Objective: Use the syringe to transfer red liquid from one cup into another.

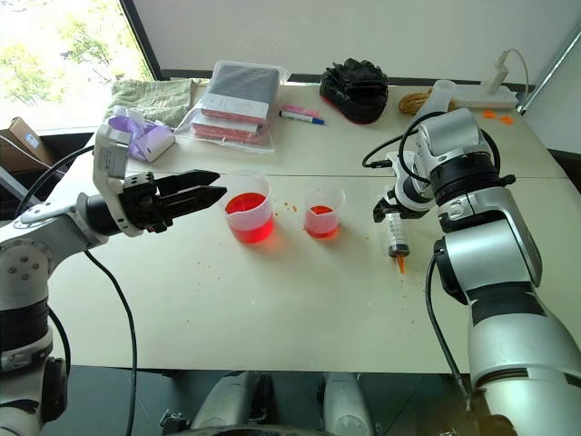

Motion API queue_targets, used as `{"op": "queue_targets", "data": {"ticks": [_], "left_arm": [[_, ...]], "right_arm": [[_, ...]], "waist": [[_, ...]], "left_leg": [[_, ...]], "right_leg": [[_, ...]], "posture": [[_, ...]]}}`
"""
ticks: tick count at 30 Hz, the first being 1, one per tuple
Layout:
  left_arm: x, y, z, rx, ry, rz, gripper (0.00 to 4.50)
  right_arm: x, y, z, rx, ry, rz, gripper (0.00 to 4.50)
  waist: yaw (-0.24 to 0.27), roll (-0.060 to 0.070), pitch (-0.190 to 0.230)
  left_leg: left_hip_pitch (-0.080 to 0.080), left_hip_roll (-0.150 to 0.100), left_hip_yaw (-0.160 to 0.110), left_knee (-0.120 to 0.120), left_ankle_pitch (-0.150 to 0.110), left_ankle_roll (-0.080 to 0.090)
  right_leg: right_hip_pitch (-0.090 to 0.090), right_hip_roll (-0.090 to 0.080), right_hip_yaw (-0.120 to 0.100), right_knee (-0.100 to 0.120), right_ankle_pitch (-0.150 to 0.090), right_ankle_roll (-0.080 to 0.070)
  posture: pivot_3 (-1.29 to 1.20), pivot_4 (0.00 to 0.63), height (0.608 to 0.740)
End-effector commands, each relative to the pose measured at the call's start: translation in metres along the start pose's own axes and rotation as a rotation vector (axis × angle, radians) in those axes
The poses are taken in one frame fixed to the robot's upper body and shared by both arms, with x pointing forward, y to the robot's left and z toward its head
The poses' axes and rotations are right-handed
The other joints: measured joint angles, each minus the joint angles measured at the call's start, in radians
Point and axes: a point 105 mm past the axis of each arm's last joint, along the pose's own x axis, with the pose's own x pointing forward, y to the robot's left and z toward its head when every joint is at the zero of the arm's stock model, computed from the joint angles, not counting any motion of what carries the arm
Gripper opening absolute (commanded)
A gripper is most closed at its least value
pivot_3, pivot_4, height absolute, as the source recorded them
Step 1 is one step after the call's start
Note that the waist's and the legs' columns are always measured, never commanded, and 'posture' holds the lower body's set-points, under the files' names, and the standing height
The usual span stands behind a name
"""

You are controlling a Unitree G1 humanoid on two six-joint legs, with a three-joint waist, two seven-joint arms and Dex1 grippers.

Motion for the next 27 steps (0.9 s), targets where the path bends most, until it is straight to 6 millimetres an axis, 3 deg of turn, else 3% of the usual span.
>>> {"op": "queue_targets", "data": {"ticks": [1,4,8,12,16,18,22,27], "left_arm": [[-0.005,-0.007,0.011,0.039,-0.018,-0.009,2.61],[-0.007,-0.008,0.013,0.028,-0.017,-0.019,2.61],[-0.020,-0.006,0.012,0.048,0.038,0.017,2.61],[-0.036,-0.002,0.010,0.082,0.109,0.049,2.61],[-0.045,0.009,0.010,0.131,0.172,0.075,2.61],[-0.046,0.014,0.010,0.156,0.193,0.077,2.61],[-0.052,0.021,0.012,0.195,0.225,0.082,2.61],[-0.053,0.024,0.012,0.210,0.240,0.061,2.61]], "right_arm": [[-0.007,-0.002,0.005,-0.002,-0.038,-0.009,4.42],[-0.026,-0.003,0.020,-0.105,-0.186,-0.015,4.42],[-0.066,-0.014,0.029,-0.367,-0.470,-0.101,4.42],[-0.092,-0.006,0.007,-0.539,-0.615,-0.010,4.42],[-0.124,0.026,-0.023,-0.892,-0.825,0.107,4.42],[-0.130,0.033,-0.041,-1.010,-0.856,0.147,4.42],[-0.140,0.035,-0.061,-1.045,-0.844,0.250,4.42],[-0.145,0.033,-0.068,-1.048,-0.837,0.297,4.42]], "waist": [[-0.001,0.000,0.000],[0.000,0.000,0.000],[0.007,0.001,0.001],[0.004,0.001,0.001],[0.004,0.002,0.001],[0.006,0.002,0.001],[0.006,0.001,0.001],[0.006,0.001,0.001]], "left_leg": [[0.000,0.000,0.000,0.000,0.000,0.000],[0.000,0.000,0.000,0.000,0.000,0.000],[-0.001,0.000,0.000,-0.001,0.000,0.000],[-0.001,0.000,0.000,-0.002,-0.001,0.001],[0.000,0.000,0.000,-0.002,-0.001,0.001],[0.000,0.000,0.000,-0.002,-0.001,0.001],[0.001,0.000,0.000,-0.001,-0.001,0.002],[0.002,0.000,0.000,-0.001,-0.001,0.002]], "right_leg": [[0.000,0.000,0.000,0.000,0.000,0.000],[0.000,0.000,0.000,0.000,0.000,0.000],[-0.002,0.000,0.000,-0.001,0.000,0.000],[-0.001,0.000,-0.001,-0.003,0.000,0.000],[0.000,0.000,0.000,-0.002,0.000,0.000],[0.000,0.000,-0.001,-0.002,0.000,0.000],[0.002,0.000,-0.001,-0.003,0.000,0.000],[0.002,-0.002,-0.001,-0.003,-0.002,-0.003]], "posture": [[0.00,0.150,0.740],[0.00,0.150,0.740],[0.00,0.150,0.740],[0.00,0.150,0.740],[0.00,0.150,0.740],[0.00,0.150,0.740],[0.00,0.150,0.740],[0.00,0.150,0.740]]}}
